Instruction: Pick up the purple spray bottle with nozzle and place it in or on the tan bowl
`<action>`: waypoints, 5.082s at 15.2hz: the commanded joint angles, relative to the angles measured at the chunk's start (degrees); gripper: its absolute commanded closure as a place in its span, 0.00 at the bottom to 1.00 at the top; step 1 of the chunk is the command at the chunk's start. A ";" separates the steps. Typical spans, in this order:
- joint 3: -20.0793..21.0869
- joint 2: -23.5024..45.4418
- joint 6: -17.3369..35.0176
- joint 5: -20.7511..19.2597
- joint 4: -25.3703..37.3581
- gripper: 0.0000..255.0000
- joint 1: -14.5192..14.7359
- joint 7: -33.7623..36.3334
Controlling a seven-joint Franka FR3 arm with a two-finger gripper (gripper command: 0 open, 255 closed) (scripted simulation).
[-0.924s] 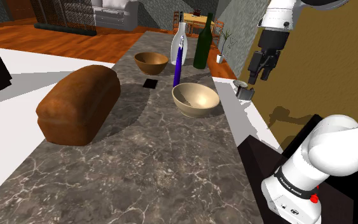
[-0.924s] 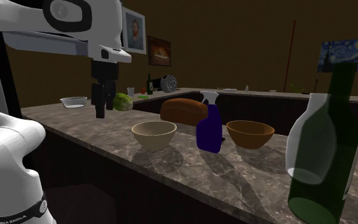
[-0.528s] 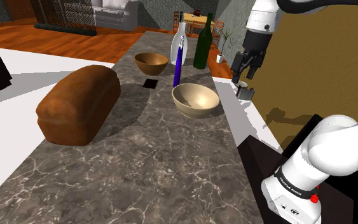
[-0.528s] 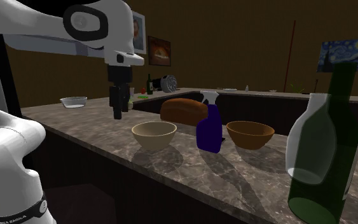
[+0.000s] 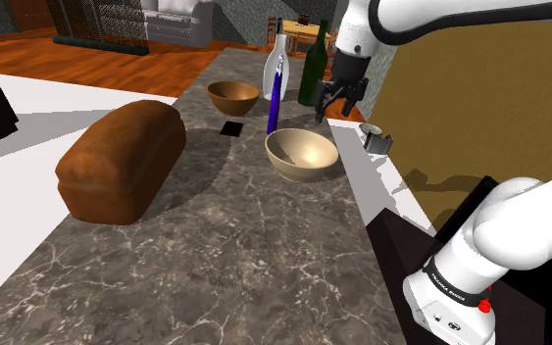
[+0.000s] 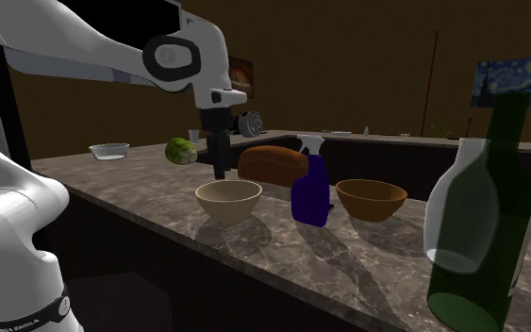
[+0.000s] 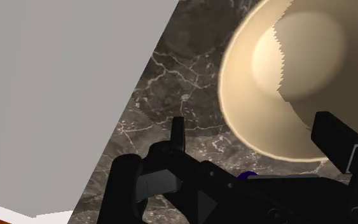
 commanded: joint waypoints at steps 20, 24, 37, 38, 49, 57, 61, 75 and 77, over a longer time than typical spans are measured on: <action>8.49 28.05 18.13 -20.51 17.26 0.00 -4.87 23.64; 8.49 28.05 18.13 -20.51 17.26 0.00 -4.87 23.64; 8.48 28.05 18.16 -20.51 17.24 1.00 -4.88 23.62; 8.49 28.05 18.13 -20.51 17.26 1.00 -4.87 23.64; 8.58 26.39 10.49 -18.29 23.75 1.00 -4.74 20.61; 8.68 26.15 4.67 -17.39 29.54 1.00 -4.63 18.87; 8.76 26.36 1.68 -17.15 32.81 1.00 -4.56 18.11; 10.37 13.60 -1.87 -12.96 23.62 1.00 -2.14 20.35; 10.86 10.05 -2.09 -11.79 20.24 1.00 -1.17 21.34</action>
